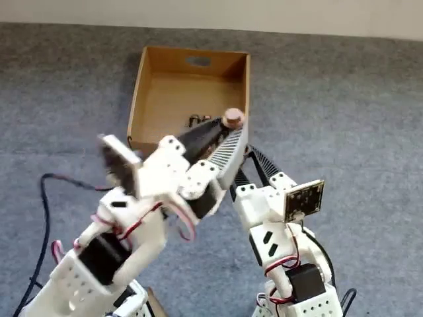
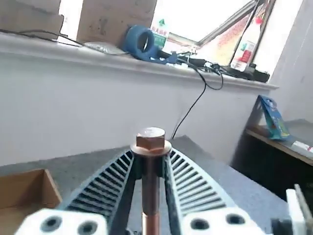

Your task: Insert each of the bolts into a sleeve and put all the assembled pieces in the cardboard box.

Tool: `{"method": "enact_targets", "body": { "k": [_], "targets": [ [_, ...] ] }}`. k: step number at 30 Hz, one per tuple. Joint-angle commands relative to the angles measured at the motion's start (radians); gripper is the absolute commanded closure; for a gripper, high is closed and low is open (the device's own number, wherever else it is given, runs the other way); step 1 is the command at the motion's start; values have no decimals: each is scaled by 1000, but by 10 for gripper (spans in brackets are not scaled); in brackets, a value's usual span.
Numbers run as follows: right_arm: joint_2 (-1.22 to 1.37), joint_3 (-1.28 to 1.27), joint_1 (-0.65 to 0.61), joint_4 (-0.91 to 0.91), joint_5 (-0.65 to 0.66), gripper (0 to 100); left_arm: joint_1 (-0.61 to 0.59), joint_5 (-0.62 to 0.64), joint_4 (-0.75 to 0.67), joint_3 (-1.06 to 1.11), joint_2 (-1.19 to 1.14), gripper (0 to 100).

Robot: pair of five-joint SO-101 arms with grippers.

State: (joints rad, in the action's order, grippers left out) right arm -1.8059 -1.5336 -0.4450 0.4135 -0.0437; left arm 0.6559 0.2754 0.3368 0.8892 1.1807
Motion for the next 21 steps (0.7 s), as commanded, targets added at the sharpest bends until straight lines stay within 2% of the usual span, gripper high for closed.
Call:
{"method": "enact_targets", "body": {
  "k": [1, 10, 21],
  "targets": [
    [-12, 7, -8, -22, -5, 993, 5, -6, -25, -18, -74, 992],
    [-12, 4, -8, -22, -5, 993, 5, -6, -140, -38, -179, 992],
    [-12, 4, -7, -22, -5, 993, -93, -6, -146, -39, -219, 992]
  ]
}}
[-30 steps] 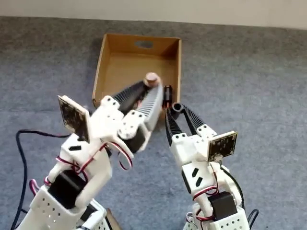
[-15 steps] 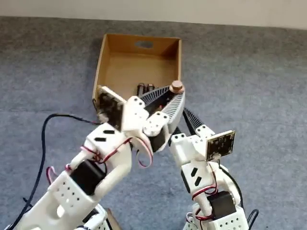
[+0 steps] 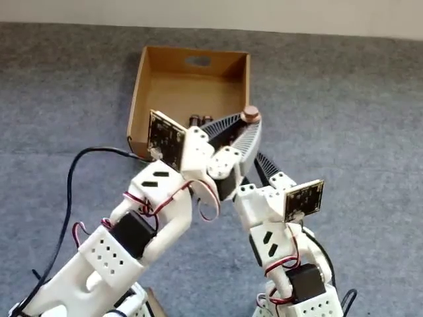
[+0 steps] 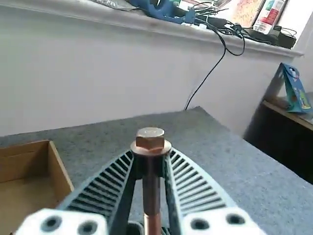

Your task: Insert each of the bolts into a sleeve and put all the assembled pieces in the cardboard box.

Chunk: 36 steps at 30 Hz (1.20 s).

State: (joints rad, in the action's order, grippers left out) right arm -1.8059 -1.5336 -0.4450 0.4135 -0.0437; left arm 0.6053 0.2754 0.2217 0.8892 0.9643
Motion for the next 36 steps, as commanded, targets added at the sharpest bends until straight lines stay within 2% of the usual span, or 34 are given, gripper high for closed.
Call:
{"method": "enact_targets", "body": {
  "k": [1, 14, 36],
  "targets": [
    [-12, 4, -7, -22, -5, 993, -42, -6, -31, -39, -2, 992],
    [-12, 4, -7, -22, -5, 993, -36, -6, -26, -111, -5, 992],
    [-12, 4, -7, -21, -5, 993, -36, -6, -26, 18, -4, 992]
  ]
}}
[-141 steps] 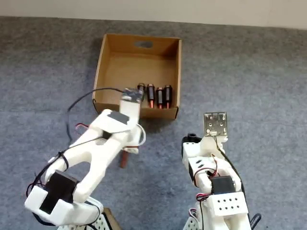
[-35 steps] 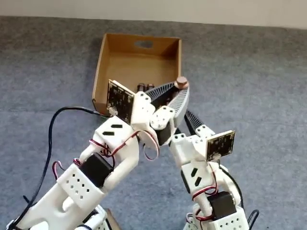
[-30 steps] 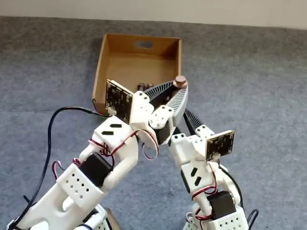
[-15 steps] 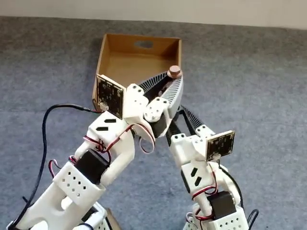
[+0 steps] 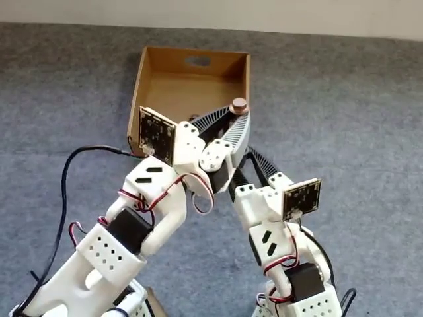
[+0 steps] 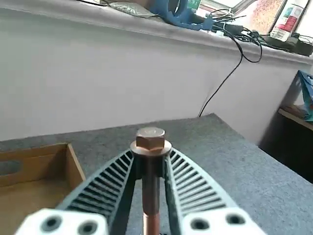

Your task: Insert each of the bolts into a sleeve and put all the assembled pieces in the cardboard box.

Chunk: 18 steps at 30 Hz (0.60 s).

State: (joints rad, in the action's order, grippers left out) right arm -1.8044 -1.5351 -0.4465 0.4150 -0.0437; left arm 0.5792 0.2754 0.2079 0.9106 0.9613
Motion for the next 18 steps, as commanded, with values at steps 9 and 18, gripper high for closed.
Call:
{"method": "enact_targets", "body": {
  "k": [9, 18],
  "targets": [
    [-13, 5, -5, -22, -5, 993, 53, -265, -12, -18, -36, 992],
    [-13, 4, -5, -21, -5, 993, 65, -318, -17, -21, -79, 992]
  ]
}}
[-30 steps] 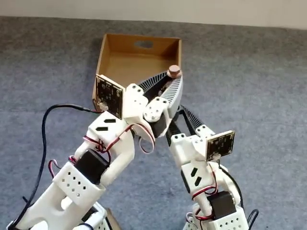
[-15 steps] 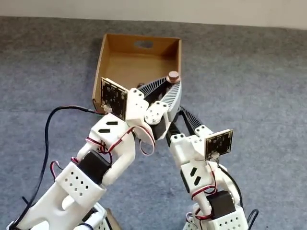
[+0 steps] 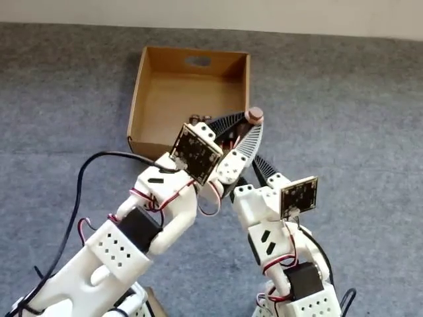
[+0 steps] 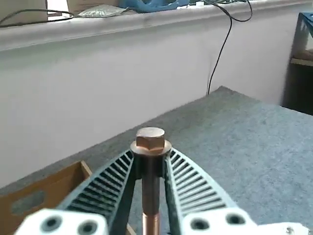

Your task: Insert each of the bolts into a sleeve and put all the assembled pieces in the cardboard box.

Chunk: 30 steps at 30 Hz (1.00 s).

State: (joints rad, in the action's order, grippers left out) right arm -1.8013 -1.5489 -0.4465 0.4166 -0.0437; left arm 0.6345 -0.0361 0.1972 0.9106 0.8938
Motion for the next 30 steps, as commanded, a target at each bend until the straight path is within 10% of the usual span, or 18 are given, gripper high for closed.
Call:
{"method": "enact_targets", "body": {
  "k": [1, 30],
  "targets": [
    [-16, 18, -5, -22, -5, 993, 10, -6, -6, -21, -12, 992],
    [-16, 18, 77, -22, -11, 993, -13, 186, 49, 54, 111, 992]
  ]
}}
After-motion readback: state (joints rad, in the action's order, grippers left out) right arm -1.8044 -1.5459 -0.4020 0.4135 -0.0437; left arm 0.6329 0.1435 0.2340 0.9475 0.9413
